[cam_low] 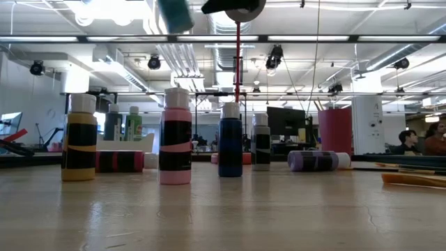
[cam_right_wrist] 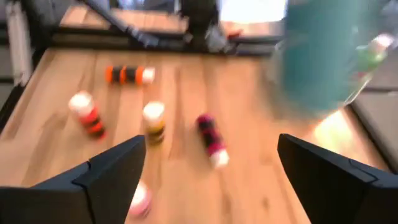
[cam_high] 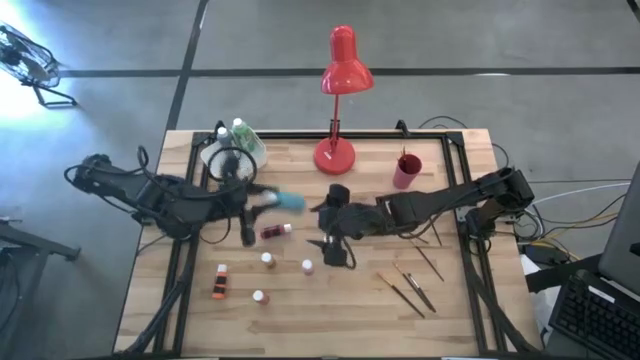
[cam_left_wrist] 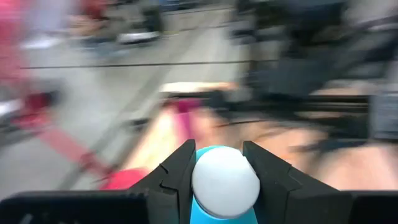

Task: Pick & Place Paint Supplies
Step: Put the light blue paint bottle into the white bin

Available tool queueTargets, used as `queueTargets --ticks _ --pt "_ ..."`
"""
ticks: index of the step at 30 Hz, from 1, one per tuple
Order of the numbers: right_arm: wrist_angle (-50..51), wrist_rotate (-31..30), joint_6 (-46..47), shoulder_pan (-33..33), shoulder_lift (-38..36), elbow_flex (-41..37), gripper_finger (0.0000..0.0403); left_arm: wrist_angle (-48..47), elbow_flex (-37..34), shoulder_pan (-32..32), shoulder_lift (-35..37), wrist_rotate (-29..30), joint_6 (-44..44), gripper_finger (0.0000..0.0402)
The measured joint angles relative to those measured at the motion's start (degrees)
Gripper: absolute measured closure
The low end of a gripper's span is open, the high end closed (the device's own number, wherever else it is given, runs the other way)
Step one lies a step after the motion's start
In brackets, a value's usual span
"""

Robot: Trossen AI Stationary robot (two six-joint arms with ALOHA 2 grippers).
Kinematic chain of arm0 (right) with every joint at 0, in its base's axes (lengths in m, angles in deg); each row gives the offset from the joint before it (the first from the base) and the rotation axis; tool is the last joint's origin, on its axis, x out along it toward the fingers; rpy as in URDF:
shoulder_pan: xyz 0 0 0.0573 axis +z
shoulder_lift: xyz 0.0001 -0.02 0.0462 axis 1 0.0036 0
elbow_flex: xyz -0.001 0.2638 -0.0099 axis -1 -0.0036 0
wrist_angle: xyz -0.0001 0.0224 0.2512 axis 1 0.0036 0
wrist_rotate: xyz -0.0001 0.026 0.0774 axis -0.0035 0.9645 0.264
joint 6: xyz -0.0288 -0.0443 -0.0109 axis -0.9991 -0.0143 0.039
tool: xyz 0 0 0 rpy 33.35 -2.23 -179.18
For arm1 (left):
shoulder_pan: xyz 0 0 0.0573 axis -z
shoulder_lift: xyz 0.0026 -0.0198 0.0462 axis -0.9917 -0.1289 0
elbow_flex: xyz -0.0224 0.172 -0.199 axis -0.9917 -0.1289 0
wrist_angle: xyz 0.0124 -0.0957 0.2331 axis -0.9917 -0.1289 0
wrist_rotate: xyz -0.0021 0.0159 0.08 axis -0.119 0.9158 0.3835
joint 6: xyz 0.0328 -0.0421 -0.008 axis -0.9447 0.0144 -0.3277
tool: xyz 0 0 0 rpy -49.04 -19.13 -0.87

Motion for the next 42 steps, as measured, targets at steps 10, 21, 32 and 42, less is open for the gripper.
queueTargets --ticks 10,21,32,42 --pt "12.21 -3.67 8.03 0.08 -0.04 -0.06 0.0054 -21.35 -0.42 -6.51 1.24 17.03 17.48 0.0284" --pt "25.22 -17.14 16.46 0.19 -2.14 -1.46 0.0095 -24.9 -9.94 -23.32 6.28 16.62 24.3 0.0284" --pt "24.48 -23.25 23.76 0.16 -14.92 -12.64 0.0126 -17.85 -23.15 -34.1 16.08 11.27 24.61 0.0284" --pt "13.99 -26.01 26.15 -0.01 -29.12 -27.1 0.0151 -15.68 -29.99 -39.01 22.13 11.36 26.02 0.0284"
